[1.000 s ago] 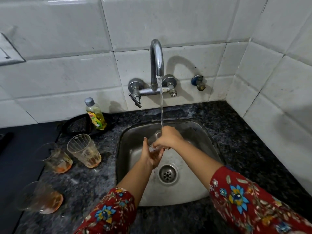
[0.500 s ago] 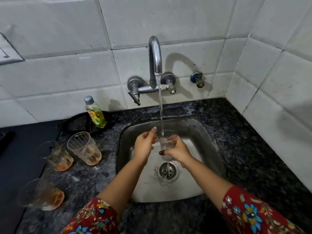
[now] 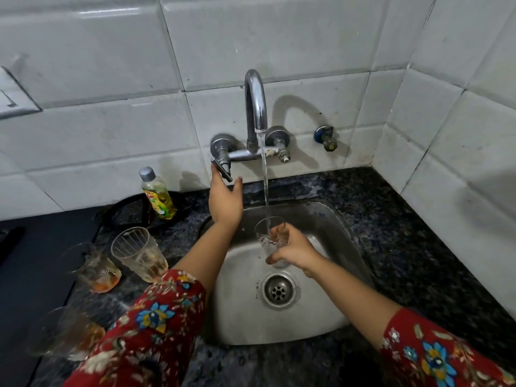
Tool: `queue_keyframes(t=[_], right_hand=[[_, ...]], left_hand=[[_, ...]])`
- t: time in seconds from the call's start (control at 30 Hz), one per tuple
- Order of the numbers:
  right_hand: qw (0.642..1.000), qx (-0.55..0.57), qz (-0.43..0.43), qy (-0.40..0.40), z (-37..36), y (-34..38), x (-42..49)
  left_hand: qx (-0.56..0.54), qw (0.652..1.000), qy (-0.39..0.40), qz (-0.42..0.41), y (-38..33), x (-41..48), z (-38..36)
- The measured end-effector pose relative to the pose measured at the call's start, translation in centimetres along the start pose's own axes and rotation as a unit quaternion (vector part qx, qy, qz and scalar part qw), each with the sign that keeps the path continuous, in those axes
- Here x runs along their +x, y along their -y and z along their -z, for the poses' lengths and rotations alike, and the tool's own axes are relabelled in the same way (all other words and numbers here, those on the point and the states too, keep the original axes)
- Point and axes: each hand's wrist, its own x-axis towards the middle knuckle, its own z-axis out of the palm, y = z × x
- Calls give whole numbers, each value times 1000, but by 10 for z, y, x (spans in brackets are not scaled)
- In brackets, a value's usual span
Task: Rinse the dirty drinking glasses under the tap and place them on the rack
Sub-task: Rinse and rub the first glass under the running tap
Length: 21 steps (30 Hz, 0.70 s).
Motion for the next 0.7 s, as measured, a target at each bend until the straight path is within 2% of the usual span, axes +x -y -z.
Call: queue_keyframes(t=[0.17, 0.3, 0.47, 0.57, 0.63, 0.7], right_hand=[[1000, 15, 3, -13, 4, 8, -1], [1000, 9, 8, -2, 7, 6, -4], [999, -25, 19, -4, 8, 7, -5], [988, -153, 29, -20, 10, 9, -7], [951, -304, 41, -33, 13, 10, -9], [903, -422, 64, -36, 15, 11, -12]], left_hand=[[73, 996, -58, 14, 0, 12, -6], [119, 988, -76, -59, 10, 16, -7], [172, 975, -51, -130, 12, 17, 1], [124, 984, -18, -124, 21, 7, 10], [35, 998, 7, -42, 33, -13, 11], [-23, 996, 51, 69, 48, -34, 8]])
